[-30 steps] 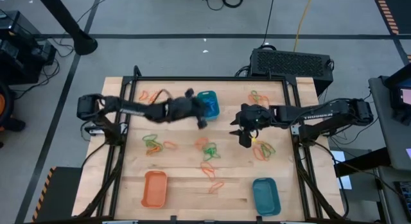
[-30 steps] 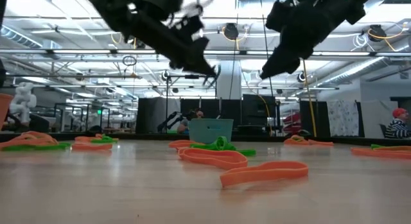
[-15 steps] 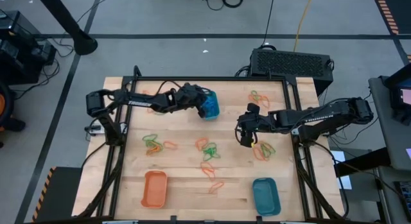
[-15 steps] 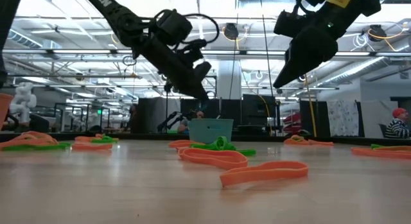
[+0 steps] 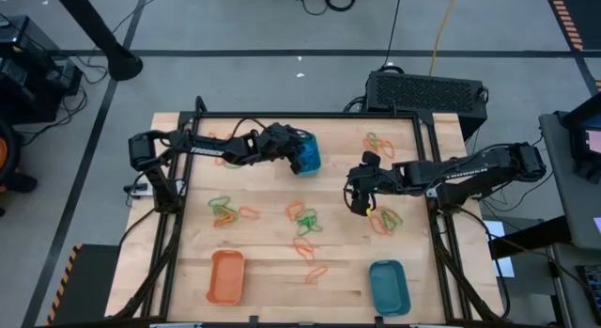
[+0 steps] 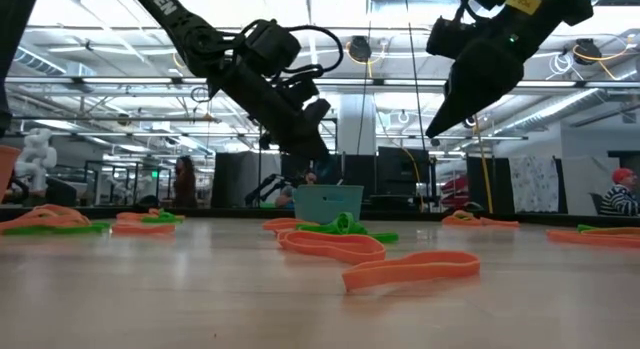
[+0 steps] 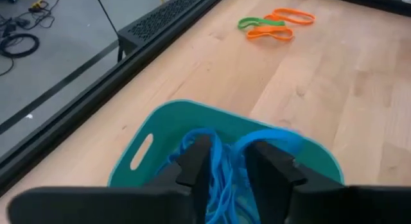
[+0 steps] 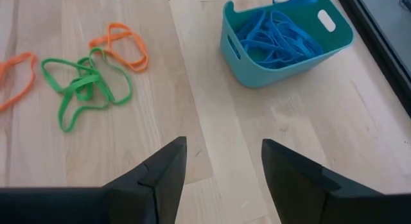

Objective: Sort rubber bands into baskets
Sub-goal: Put the blue rubber band into the top blue bin, then put the orange rubber band into the orange bin

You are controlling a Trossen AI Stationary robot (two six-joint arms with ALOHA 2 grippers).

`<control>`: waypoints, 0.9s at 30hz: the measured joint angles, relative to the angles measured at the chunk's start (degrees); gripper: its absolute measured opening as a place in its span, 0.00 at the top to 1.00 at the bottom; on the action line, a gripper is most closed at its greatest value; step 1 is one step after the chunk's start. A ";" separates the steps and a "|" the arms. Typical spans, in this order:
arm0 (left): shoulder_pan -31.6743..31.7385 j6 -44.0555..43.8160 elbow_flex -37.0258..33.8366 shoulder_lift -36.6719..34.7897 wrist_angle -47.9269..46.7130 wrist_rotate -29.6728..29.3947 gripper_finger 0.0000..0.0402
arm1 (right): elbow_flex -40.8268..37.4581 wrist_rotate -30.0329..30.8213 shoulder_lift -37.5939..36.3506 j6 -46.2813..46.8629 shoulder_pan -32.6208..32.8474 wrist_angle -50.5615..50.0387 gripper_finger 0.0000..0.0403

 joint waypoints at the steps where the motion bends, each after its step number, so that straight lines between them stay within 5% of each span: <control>1: -0.02 0.00 0.00 0.00 0.00 0.00 0.72 | 0.00 0.00 0.00 0.06 0.00 0.02 0.52; 15: 3.82 -0.05 12.81 -0.32 -24.53 6.85 0.65 | 0.00 -0.24 0.02 0.55 0.25 0.50 0.52; 23: 1.93 1.36 19.79 -2.57 -44.25 26.04 0.65 | 0.00 -0.42 0.02 0.53 2.53 -0.32 0.52; 27: -3.11 1.11 20.17 -5.23 -55.35 26.49 0.65 | 0.00 -0.43 0.02 -0.33 3.20 0.15 0.52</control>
